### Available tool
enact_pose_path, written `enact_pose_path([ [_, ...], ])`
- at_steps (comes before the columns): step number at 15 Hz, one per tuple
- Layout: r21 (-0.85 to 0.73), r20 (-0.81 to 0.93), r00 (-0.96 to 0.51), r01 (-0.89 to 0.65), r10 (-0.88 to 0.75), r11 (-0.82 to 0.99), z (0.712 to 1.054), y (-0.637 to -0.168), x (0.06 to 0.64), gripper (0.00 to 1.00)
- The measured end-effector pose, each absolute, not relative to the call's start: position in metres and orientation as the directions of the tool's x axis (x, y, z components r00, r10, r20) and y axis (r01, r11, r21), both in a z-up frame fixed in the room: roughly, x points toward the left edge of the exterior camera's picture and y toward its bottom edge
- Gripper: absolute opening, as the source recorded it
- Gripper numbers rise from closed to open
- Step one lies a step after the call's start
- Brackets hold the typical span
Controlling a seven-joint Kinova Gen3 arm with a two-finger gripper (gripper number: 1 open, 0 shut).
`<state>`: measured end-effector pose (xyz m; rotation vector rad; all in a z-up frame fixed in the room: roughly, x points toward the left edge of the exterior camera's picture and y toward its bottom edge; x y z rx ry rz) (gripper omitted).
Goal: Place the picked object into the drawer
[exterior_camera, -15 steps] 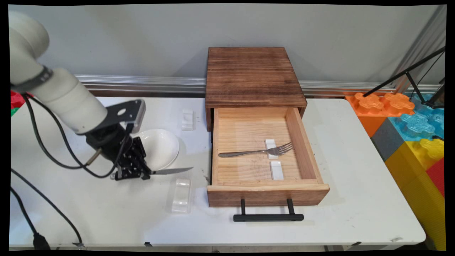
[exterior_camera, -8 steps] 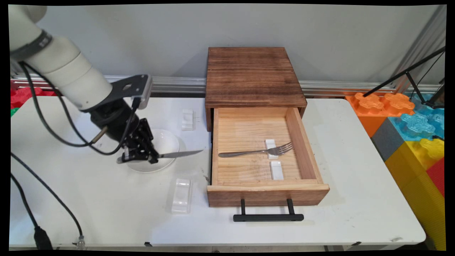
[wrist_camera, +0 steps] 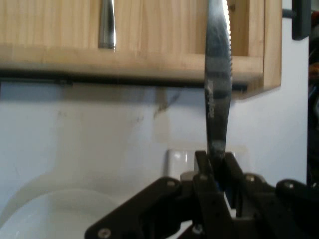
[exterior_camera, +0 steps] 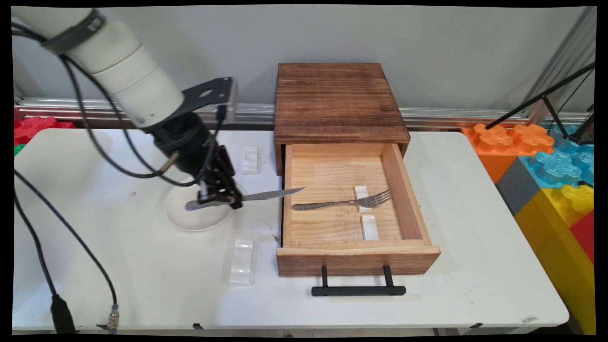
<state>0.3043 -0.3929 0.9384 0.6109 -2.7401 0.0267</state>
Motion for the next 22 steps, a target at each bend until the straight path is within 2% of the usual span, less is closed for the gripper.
enact_pose_path([
  [10, 0.095, 0.379, -0.823, -0.419, -0.422, 0.903, 0.930, -0.431, 0.229, 0.00],
  [22, 0.083, 0.451, -0.796, -0.413, -0.403, 0.907, 0.891, -0.465, 0.165, 0.00],
])
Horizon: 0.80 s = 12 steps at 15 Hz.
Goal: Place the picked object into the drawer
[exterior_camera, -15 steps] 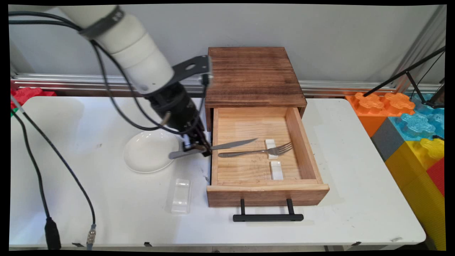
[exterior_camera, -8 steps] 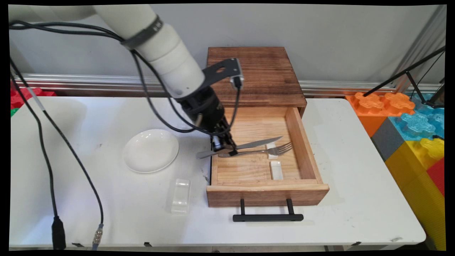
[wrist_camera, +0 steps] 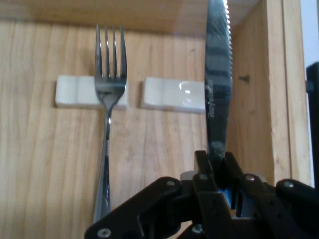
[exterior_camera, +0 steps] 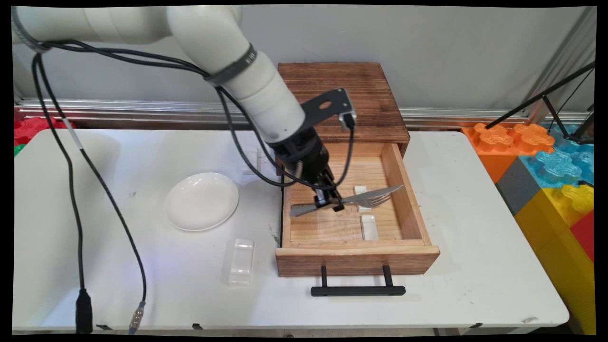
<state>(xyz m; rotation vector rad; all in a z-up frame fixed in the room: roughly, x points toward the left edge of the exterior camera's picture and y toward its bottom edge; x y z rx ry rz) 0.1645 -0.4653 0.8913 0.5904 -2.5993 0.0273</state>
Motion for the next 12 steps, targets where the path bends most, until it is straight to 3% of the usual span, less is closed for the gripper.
enact_pose_path([
  [12, 0.062, 0.461, -0.805, -0.392, -0.374, 0.918, 0.844, -0.477, 0.139, 0.00],
])
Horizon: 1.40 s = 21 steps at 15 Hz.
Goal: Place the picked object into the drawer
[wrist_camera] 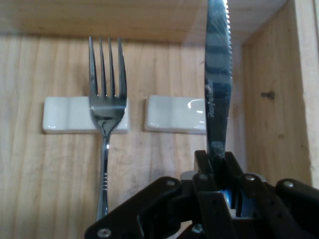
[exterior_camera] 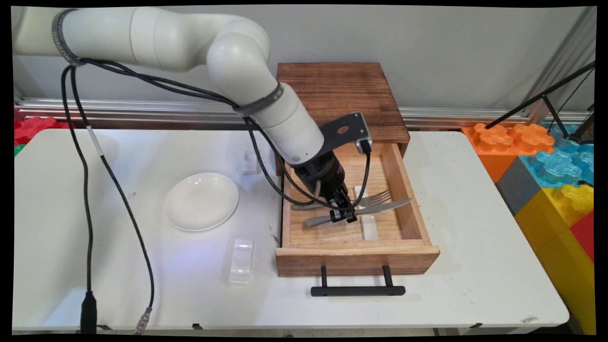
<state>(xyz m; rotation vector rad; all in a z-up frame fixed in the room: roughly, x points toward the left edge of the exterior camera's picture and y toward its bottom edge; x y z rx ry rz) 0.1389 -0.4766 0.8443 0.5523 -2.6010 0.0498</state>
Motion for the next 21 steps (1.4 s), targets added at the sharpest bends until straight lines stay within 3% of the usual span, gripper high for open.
enact_pose_path([
  [21, 0.070, 0.434, -0.822, -0.378, -0.370, 0.923, 0.789, -0.474, 0.148, 0.00],
])
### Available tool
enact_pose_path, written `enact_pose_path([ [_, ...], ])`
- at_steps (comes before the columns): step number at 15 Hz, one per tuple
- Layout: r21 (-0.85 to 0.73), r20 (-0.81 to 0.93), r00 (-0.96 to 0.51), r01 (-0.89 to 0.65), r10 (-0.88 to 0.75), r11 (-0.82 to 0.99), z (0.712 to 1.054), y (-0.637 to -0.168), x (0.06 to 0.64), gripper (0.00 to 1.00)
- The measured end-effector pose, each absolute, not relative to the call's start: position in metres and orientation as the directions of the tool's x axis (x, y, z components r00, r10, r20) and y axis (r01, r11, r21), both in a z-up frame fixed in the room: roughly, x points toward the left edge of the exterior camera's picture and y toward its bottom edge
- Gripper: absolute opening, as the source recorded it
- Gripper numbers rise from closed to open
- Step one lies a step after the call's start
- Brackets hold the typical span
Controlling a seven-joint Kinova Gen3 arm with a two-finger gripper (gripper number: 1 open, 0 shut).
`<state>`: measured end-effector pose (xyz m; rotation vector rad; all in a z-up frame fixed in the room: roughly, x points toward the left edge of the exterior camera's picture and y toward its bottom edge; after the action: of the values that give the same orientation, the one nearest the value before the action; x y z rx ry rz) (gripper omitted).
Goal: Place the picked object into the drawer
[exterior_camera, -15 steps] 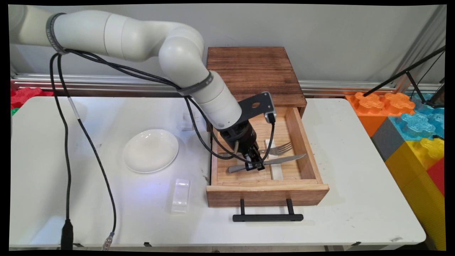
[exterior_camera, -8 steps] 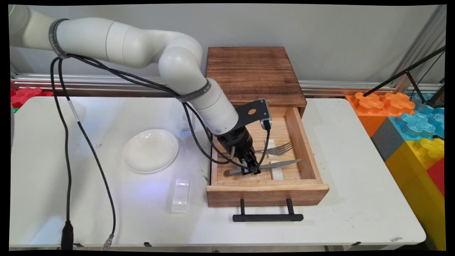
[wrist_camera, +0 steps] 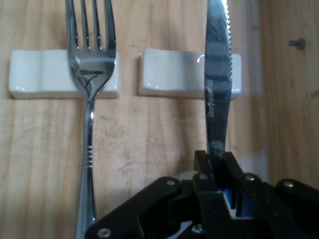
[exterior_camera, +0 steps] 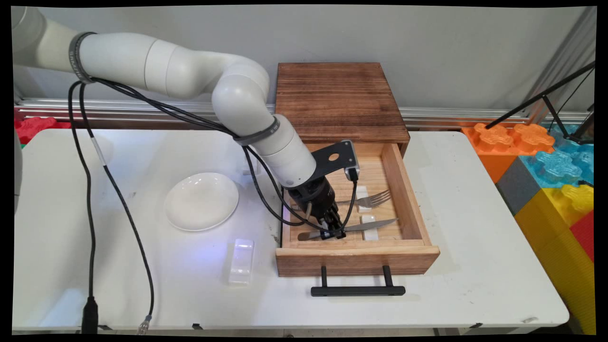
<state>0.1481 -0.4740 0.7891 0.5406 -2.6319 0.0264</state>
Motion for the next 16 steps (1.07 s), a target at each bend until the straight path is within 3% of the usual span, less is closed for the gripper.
enact_pose_path([
  [12, 0.075, 0.452, -0.810, -0.384, -0.375, 0.920, 0.7839, -0.4766, 0.1479, 0.00],
  [13, 0.076, 0.454, -0.809, -0.383, -0.374, 0.921, 0.7847, -0.4768, 0.1481, 1.00],
  [16, 0.074, 0.464, -0.806, -0.377, -0.367, 0.923, 0.7888, -0.4780, 0.1481, 1.00],
])
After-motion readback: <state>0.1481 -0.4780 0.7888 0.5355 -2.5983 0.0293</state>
